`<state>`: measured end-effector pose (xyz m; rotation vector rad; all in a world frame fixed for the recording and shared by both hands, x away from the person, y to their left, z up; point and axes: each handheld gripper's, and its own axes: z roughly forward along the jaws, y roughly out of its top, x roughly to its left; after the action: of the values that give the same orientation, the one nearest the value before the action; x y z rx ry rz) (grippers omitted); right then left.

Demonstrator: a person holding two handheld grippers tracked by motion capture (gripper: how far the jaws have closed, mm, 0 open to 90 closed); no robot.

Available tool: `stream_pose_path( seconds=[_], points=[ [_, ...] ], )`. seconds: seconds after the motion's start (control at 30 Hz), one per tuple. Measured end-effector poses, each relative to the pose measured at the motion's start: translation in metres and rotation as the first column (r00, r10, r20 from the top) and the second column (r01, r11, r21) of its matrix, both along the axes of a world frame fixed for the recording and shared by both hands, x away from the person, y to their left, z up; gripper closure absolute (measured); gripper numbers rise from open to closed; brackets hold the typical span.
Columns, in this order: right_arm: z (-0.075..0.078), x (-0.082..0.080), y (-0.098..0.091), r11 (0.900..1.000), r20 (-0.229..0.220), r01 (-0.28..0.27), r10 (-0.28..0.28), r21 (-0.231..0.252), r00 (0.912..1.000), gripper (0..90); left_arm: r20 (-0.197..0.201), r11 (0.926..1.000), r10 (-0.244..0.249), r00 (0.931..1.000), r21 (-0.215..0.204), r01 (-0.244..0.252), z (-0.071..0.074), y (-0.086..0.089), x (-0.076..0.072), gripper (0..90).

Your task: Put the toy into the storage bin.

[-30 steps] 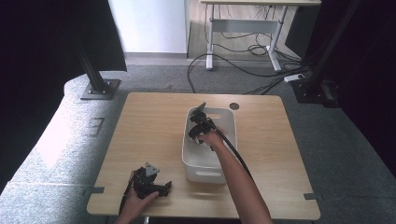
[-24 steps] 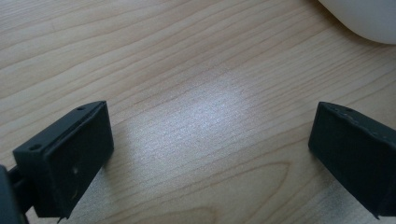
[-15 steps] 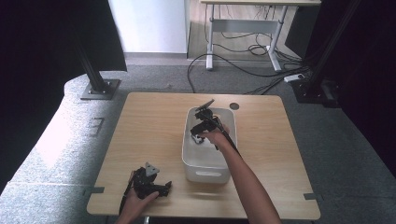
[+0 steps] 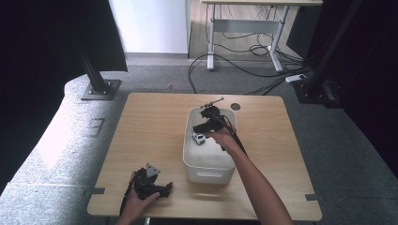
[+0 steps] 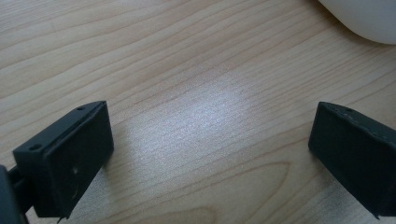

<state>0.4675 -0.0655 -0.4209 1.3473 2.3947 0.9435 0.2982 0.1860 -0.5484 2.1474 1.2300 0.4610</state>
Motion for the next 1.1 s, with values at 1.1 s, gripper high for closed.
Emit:
stream_pose_path(
  seconds=[1.1],
  points=[
    [0.044,-0.072,-0.087,0.9865,0.215,-0.014,-0.022,0.163,0.9764,26.8,-0.001,1.0,0.001,1.0,0.0,-0.001,0.0,0.0,0.0,0.0]
  ],
)
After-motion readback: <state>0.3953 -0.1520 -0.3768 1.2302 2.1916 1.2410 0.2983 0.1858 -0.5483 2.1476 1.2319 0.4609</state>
